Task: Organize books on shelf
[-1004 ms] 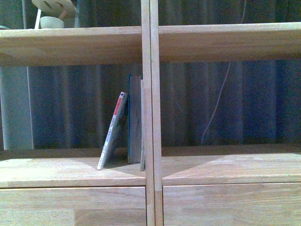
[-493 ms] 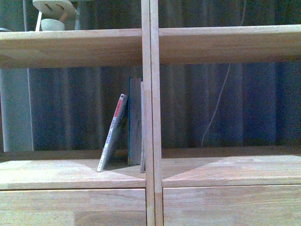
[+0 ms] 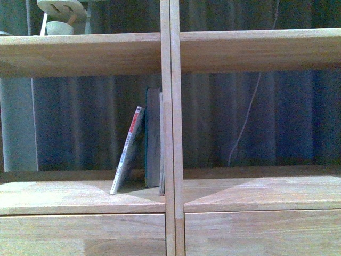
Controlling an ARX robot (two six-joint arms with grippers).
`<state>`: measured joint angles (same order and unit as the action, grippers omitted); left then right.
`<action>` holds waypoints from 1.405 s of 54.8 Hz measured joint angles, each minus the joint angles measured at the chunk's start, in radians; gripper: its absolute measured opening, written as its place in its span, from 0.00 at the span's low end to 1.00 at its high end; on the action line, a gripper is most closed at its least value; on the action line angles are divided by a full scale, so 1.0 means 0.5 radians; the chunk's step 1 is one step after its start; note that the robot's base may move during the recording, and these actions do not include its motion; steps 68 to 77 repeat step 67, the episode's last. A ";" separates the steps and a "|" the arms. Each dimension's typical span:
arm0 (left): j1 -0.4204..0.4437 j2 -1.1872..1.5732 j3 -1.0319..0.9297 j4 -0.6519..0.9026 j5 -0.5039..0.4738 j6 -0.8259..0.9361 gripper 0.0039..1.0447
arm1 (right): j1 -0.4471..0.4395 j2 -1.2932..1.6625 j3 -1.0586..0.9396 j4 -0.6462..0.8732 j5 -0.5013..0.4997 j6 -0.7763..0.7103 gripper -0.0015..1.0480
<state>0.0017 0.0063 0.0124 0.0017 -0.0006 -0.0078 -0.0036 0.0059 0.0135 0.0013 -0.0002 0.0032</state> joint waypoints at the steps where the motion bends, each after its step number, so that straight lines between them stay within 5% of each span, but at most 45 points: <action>1: 0.000 0.000 0.000 0.000 0.000 0.000 0.45 | 0.000 -0.001 0.000 0.000 0.000 0.000 0.45; 18: 0.000 0.000 -0.001 0.000 0.000 0.002 0.94 | 0.000 0.000 0.000 0.000 0.000 0.000 0.93; 77: 0.000 0.000 -0.001 0.000 0.000 0.004 0.93 | 0.000 -0.001 0.000 0.000 0.000 0.000 0.93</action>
